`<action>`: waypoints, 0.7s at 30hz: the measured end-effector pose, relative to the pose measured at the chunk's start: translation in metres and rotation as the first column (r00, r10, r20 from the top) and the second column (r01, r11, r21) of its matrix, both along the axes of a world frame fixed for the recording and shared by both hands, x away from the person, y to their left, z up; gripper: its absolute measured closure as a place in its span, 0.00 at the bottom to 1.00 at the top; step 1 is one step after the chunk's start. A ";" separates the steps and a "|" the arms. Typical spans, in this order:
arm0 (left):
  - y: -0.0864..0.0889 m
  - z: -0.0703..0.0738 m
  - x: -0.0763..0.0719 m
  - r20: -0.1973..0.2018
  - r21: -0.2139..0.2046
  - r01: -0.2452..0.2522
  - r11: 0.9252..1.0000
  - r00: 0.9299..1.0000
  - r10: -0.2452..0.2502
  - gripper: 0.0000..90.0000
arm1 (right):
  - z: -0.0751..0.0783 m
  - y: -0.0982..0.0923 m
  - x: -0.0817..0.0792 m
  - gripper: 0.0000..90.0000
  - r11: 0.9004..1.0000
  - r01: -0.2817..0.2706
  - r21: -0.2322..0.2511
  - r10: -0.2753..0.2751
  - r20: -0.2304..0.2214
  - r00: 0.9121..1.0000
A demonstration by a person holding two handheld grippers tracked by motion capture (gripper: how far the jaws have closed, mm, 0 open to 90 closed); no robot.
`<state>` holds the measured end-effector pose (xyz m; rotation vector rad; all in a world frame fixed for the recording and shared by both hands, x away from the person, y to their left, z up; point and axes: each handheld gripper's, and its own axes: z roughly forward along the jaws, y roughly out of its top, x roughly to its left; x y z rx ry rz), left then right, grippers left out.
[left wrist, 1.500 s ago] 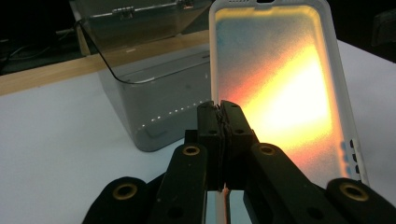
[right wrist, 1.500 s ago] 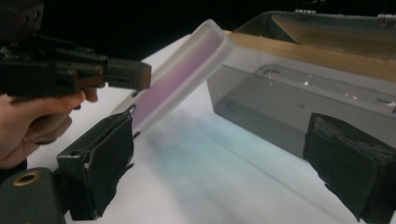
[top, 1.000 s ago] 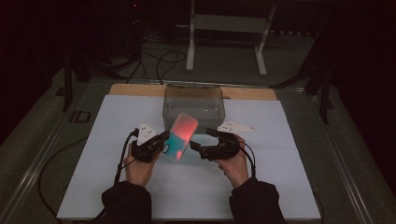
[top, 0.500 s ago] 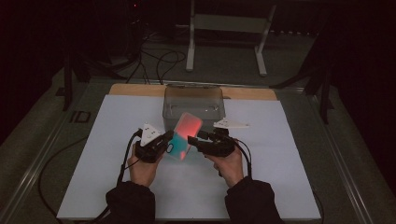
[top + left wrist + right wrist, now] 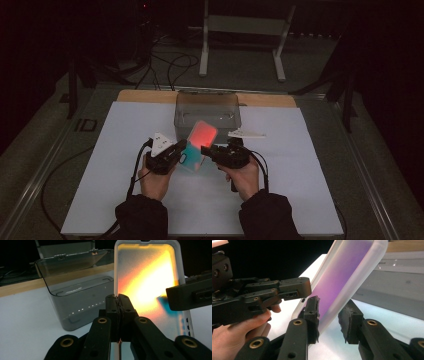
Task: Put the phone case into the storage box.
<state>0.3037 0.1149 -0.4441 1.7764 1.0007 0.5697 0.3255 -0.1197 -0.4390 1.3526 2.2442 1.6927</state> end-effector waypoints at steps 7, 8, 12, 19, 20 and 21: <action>-0.002 -0.001 -0.001 0.003 -0.016 -0.010 1.000 1.000 0.010 0.99 | -0.002 0.000 0.000 0.78 0.999 0.018 0.043 -0.016 -0.045 0.999; -0.002 0.000 -0.001 0.003 -0.019 -0.010 1.000 1.000 0.010 0.99 | -0.002 0.001 -0.001 0.78 0.999 0.021 0.041 -0.019 -0.046 0.999; -0.005 -0.001 -0.001 0.005 -0.018 -0.008 1.000 1.000 0.008 0.99 | -0.004 0.003 0.000 0.82 0.998 0.025 0.054 -0.021 -0.082 0.996; -0.008 -0.001 -0.004 0.005 -0.039 -0.002 0.999 1.000 0.002 0.99 | 0.001 -0.003 0.001 0.90 0.990 0.091 0.111 -0.079 -0.109 0.991; -0.008 -0.001 -0.004 0.004 -0.043 -0.003 0.999 1.000 0.003 0.99 | 0.001 -0.004 0.001 0.90 0.988 0.100 0.118 -0.087 -0.107 0.990; -0.008 -0.001 -0.005 0.003 -0.045 -0.004 0.999 1.000 0.004 0.99 | 0.002 -0.004 0.001 0.90 0.987 0.106 0.117 -0.093 -0.108 0.990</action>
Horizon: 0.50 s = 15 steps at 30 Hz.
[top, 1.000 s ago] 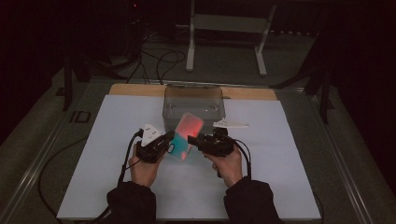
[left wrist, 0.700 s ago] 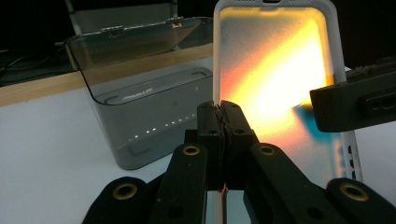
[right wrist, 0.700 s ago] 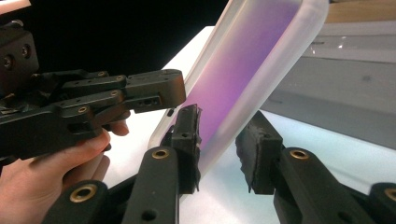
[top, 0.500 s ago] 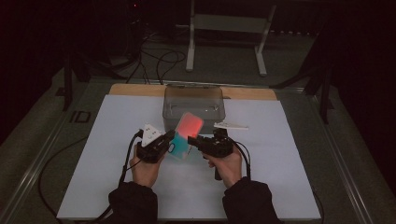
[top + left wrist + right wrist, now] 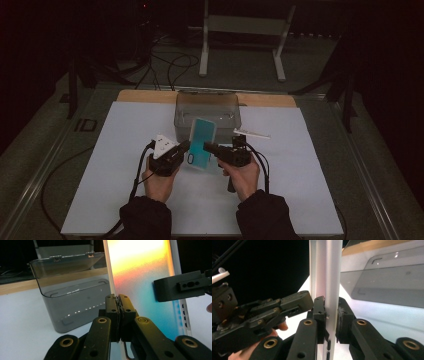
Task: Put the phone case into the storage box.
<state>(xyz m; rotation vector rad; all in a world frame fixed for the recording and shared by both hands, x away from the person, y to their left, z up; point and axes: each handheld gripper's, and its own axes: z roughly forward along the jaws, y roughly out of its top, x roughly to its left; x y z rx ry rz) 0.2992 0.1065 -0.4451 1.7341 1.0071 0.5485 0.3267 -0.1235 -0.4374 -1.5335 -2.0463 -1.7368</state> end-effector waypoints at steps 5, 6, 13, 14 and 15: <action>-0.001 -0.001 0.000 -0.009 -0.004 0.003 1.000 1.000 -0.003 0.98 | 0.000 -0.001 0.000 0.91 1.000 0.015 -0.002 -0.015 0.000 1.000; -0.001 -0.001 0.001 -0.013 0.002 0.005 1.000 1.000 -0.005 0.98 | 0.000 -0.001 0.000 0.91 1.000 0.012 -0.007 -0.012 -0.002 1.000; 0.001 -0.001 0.002 0.003 0.000 0.023 1.000 1.000 -0.023 0.75 | -0.001 -0.003 0.002 0.91 1.000 -0.011 -0.024 0.011 -0.018 1.000; 0.002 0.000 0.002 0.007 -0.006 0.029 1.000 1.000 -0.029 0.71 | -0.001 -0.003 0.002 0.91 1.000 -0.012 -0.028 0.012 -0.019 1.000; 0.003 0.001 0.002 0.012 -0.008 0.026 1.000 1.000 -0.026 0.66 | -0.001 -0.004 0.002 0.91 0.999 -0.012 -0.031 0.011 -0.019 1.000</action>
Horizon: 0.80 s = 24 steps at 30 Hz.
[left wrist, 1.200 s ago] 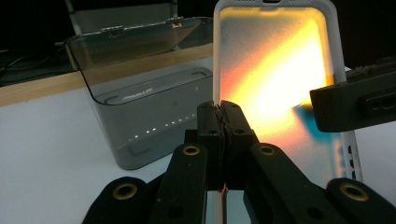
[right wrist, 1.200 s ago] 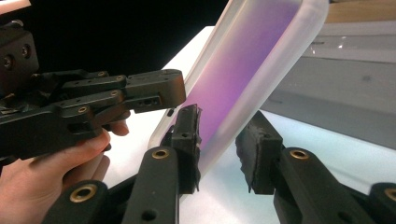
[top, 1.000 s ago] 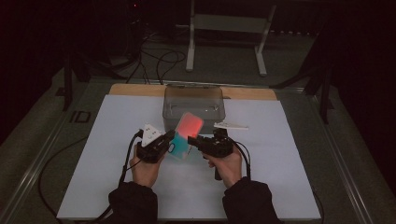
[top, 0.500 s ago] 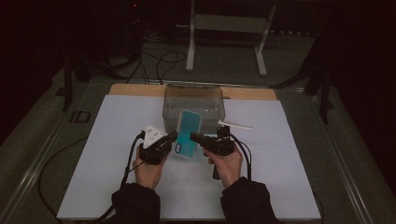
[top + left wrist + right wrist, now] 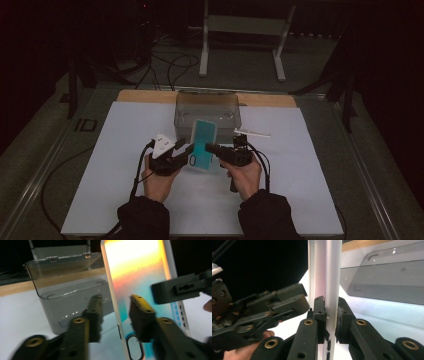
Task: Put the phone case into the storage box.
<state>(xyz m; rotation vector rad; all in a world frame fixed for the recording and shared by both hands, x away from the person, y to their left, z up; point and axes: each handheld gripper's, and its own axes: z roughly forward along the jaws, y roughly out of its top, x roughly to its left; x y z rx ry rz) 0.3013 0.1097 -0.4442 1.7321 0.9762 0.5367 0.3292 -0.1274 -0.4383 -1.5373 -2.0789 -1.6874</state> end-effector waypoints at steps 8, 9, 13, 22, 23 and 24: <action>0.014 0.008 -0.002 0.046 -0.017 -0.022 1.000 0.999 0.023 0.31 | 0.001 -0.001 0.000 0.91 0.999 0.009 -0.031 -0.009 0.011 1.000; 0.015 0.009 -0.002 0.057 0.000 -0.032 0.999 0.998 0.032 0.27 | 0.001 -0.001 -0.001 0.91 0.999 0.008 -0.036 -0.008 0.013 1.000; 0.021 0.010 -0.004 0.077 0.067 -0.071 0.995 0.995 0.066 0.13 | 0.001 0.000 0.000 0.91 0.999 0.006 -0.044 -0.005 0.013 1.000; 0.048 0.008 -0.008 0.083 0.064 -0.108 0.992 0.991 0.103 0.00 | 0.001 -0.003 0.001 0.91 0.998 0.007 -0.057 -0.007 0.011 1.000; 0.050 0.007 -0.009 0.086 0.064 -0.107 0.992 0.991 0.101 0.00 | 0.001 -0.003 0.001 0.91 0.998 0.008 -0.057 -0.008 0.010 1.000; 0.053 0.006 -0.011 0.089 0.065 -0.110 0.992 0.991 0.104 0.00 | 0.001 -0.003 0.001 0.91 0.998 0.009 -0.058 -0.008 0.011 1.000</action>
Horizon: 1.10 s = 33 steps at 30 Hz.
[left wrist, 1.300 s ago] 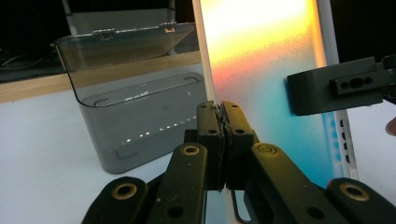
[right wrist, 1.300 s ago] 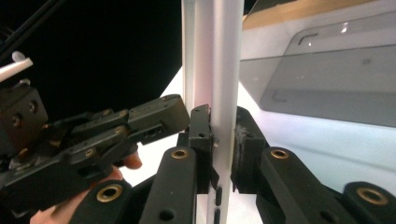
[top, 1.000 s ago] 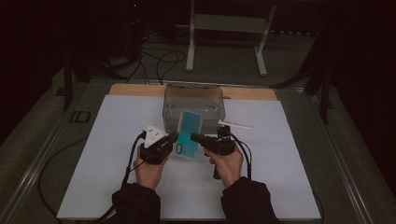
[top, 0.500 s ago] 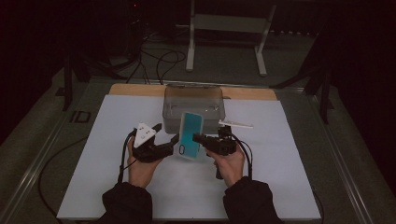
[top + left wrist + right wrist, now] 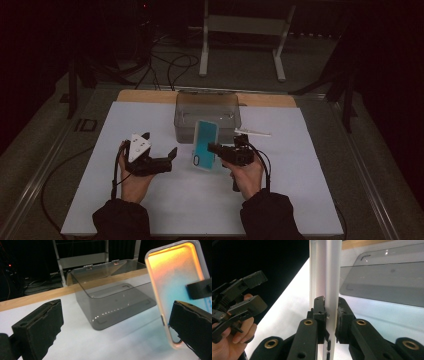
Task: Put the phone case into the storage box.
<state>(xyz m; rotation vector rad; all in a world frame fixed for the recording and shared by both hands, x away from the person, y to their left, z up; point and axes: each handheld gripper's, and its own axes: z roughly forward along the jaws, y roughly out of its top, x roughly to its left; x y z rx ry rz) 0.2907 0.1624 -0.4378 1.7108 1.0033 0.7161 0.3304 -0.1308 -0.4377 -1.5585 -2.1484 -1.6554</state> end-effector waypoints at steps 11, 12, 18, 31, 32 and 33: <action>0.029 -0.007 -0.009 0.003 0.000 -0.029 1.000 1.000 0.029 0.00 | 0.000 -0.001 0.001 0.91 1.000 -0.006 -0.009 0.006 -0.007 1.000; 0.031 -0.008 -0.010 0.004 0.006 -0.029 1.000 1.000 0.029 0.00 | 0.000 -0.001 0.001 0.91 1.000 -0.007 -0.008 0.007 -0.006 1.000; 0.044 -0.018 -0.017 -0.002 0.013 -0.046 0.999 0.999 0.046 0.00 | 0.001 -0.002 0.001 0.91 1.000 -0.006 -0.014 0.006 -0.009 1.000; 0.065 -0.036 -0.032 -0.018 0.020 -0.062 0.998 0.998 0.062 0.00 | 0.009 -0.002 0.003 0.90 0.999 -0.010 -0.036 0.010 0.002 1.000; 0.065 -0.036 -0.032 -0.018 0.020 -0.062 0.998 0.998 0.062 0.00 | 0.009 -0.002 0.003 0.90 0.999 -0.010 -0.036 0.010 0.002 1.000; 0.065 -0.036 -0.032 -0.018 0.020 -0.062 0.998 0.998 0.062 0.00 | 0.009 -0.002 0.003 0.90 0.999 -0.011 -0.039 0.011 0.000 1.000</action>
